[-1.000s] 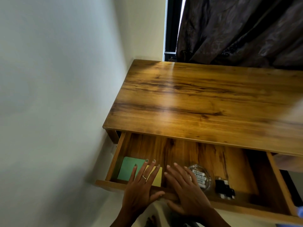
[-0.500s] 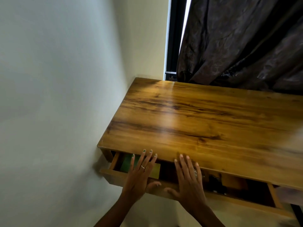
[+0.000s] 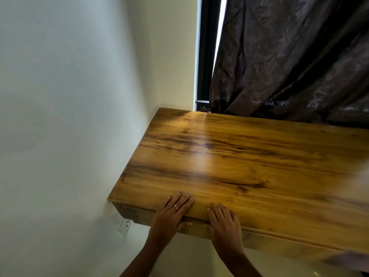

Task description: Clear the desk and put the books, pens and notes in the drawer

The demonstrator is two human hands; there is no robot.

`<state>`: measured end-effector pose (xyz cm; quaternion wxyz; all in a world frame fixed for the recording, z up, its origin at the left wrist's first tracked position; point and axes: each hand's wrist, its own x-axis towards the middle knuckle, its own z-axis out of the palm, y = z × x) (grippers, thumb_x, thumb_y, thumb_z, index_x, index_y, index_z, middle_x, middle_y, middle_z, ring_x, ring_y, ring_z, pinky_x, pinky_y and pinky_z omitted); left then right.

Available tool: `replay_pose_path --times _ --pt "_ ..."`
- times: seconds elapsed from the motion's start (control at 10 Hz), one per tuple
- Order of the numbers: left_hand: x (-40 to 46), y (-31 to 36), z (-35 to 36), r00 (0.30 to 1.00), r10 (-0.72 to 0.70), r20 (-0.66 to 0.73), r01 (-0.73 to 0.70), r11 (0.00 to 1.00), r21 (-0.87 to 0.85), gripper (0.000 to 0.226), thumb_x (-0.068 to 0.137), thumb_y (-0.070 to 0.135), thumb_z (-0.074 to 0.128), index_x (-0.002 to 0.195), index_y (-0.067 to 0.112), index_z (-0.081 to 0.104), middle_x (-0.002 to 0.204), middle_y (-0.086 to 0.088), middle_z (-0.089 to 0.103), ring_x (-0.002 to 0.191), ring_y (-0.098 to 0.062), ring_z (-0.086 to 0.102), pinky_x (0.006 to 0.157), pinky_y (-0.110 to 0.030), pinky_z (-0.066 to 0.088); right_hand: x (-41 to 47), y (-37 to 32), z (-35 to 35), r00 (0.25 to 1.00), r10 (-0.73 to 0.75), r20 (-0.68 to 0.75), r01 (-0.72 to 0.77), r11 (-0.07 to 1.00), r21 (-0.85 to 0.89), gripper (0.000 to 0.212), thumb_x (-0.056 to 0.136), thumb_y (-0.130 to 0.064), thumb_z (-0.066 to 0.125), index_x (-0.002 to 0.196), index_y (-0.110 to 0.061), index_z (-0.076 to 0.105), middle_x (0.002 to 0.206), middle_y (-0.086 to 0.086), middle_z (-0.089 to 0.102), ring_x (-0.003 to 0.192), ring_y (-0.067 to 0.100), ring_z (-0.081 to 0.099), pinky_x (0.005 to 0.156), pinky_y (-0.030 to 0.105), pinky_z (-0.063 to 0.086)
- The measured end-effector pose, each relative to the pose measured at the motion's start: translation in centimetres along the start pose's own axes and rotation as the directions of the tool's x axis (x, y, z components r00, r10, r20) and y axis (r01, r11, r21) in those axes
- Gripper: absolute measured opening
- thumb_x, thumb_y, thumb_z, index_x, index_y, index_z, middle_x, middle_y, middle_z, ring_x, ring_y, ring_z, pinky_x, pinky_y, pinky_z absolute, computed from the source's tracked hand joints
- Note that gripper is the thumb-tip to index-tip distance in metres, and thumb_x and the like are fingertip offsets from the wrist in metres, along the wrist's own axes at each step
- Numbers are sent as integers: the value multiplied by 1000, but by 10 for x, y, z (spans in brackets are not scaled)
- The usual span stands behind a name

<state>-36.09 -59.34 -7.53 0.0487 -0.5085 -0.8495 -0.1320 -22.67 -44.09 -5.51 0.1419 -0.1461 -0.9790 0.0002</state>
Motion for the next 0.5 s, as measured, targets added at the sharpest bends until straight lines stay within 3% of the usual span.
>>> replay_pose_path --times 0.3,0.4,0.5 --pt "-1 2 0 997 8 -71 -9 1000 -15 65 87 55 50 142 24 38 148 2 40 137 -18 35 111 -39 25 -4 1 0 998 -19 -56 20 999 25 53 61 -33 83 104 -12 61 102 7 66 99 27 63 82 42 52" --pt "-4 12 -1 990 -28 -139 16 996 -93 61 87 51 51 139 21 42 144 1 45 136 -18 36 112 -42 27 -3 0 -9 996 -31 -84 30 999 -13 36 79 -44 57 104 -18 59 101 4 65 96 22 62 80 39 53" --pt "15 23 -11 987 -6 -163 -20 988 -155 53 87 47 50 133 20 47 137 -1 52 130 -19 44 107 -47 38 9 7 -25 998 -6 -68 8 1000 23 41 82 -49 37 100 -23 63 97 -1 65 90 17 62 74 34 53"
